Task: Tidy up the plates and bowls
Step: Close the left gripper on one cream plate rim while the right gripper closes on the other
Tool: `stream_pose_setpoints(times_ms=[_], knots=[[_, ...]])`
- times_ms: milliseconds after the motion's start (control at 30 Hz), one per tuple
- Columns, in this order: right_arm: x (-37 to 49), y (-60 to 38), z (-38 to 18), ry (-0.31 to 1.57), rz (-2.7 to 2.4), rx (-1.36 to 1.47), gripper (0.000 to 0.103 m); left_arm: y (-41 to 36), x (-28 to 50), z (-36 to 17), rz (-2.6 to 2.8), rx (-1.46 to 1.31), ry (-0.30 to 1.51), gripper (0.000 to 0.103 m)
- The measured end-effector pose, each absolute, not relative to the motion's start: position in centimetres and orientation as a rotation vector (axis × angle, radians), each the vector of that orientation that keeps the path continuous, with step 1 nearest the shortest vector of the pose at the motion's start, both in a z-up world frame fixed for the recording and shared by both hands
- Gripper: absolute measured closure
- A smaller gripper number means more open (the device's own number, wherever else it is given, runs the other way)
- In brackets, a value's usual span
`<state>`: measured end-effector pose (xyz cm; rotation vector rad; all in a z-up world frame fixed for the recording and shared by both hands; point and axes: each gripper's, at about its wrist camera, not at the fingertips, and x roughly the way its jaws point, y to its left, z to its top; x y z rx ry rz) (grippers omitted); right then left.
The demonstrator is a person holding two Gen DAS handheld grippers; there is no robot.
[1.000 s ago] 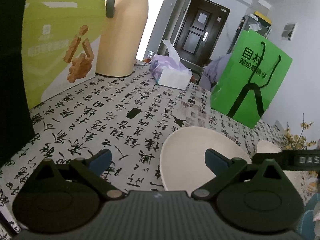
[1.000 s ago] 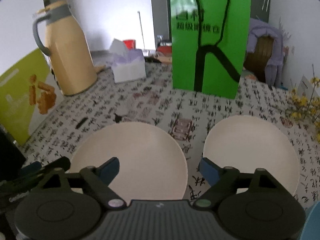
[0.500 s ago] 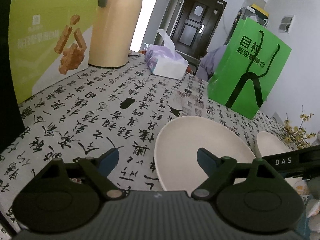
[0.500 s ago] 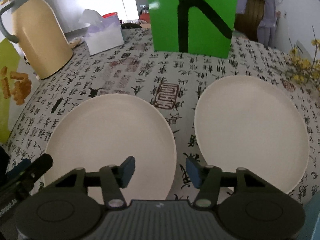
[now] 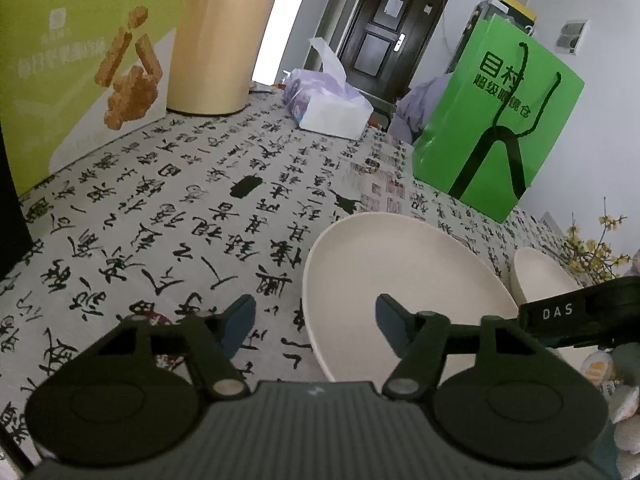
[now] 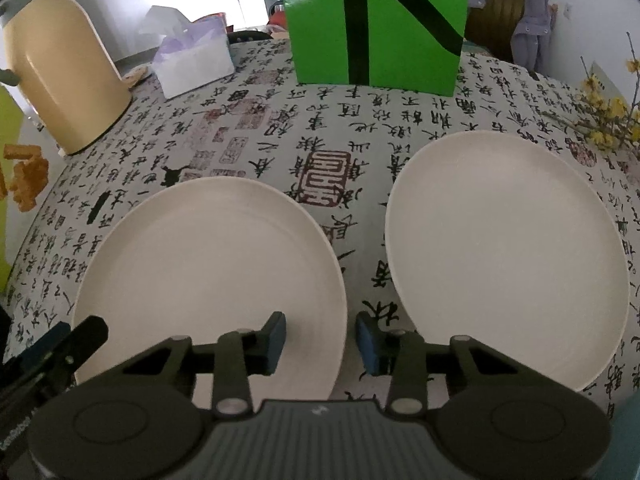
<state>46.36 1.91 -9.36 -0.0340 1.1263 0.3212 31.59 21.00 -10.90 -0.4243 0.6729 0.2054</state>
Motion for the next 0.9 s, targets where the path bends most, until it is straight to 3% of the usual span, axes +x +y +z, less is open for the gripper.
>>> stream_pose_setpoints(times_ms=[267,567,900], knots=[[46.32,2.00,-9.29,1.115,0.346,-0.048,0.074,21.87,31.93,-11.52,0.185,-0.488,0.695,0.065],[46.08,1.90,-9.27,1.091,0.356,-0.068,0.078,21.51,32.23,-11.62,0.182,-0.464,0.705,0.083],[45.76,2.05,-9.07,1.072,0.365,-0.111,0.082,21.27,32.27,-11.62,0.184,-0.448,0.705,0.085]])
